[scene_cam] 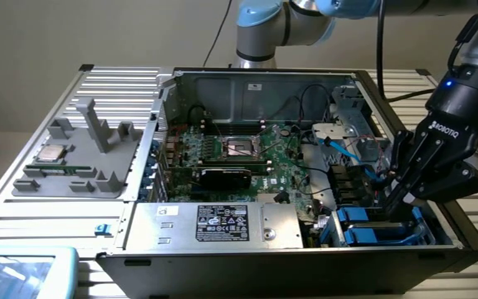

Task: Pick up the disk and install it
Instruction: 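Insert the first disk wire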

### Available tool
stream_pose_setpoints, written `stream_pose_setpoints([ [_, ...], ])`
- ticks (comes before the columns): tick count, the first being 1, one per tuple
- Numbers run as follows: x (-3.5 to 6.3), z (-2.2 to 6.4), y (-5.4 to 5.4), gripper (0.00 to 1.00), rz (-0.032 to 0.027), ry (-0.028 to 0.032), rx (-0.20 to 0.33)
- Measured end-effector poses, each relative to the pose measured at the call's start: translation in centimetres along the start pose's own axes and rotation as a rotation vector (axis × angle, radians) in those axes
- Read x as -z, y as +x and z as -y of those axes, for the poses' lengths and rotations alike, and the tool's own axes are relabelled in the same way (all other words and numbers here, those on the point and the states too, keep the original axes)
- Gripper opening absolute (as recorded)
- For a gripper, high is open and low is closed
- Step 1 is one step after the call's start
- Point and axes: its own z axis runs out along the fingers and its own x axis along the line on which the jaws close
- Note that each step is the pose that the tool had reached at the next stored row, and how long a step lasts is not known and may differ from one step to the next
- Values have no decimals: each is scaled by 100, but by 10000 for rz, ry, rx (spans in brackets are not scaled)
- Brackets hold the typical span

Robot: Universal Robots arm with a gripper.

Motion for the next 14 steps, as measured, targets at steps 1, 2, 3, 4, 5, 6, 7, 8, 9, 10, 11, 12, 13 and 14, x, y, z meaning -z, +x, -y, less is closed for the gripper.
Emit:
stream_pose_setpoints([
  [1, 7, -13, 11, 16, 8, 46, 18],
  [2, 13, -26, 21, 16, 18, 92, 36],
  [3, 21, -39, 31, 16, 27, 138, 54],
  [4, 28, -52, 41, 16, 37, 182, 71],
  [5, 37, -66, 50, 16, 47, 227, 88],
  [6, 42, -74, 55, 16, 54, 259, 101],
  [7, 42, -75, 55, 16, 54, 261, 102],
  [8, 43, -75, 55, 16, 54, 262, 101],
  [9, 42, -75, 56, 16, 53, 263, 102],
  [10, 44, -77, 60, 16, 52, 263, 103],
  [11, 49, -82, 67, 16, 53, 263, 103],
  [12, 56, -87, 78, 16, 53, 263, 104],
  [13, 64, -93, 92, 16, 54, 262, 102],
  [14, 68, -97, 103, 16, 53, 263, 102],
])
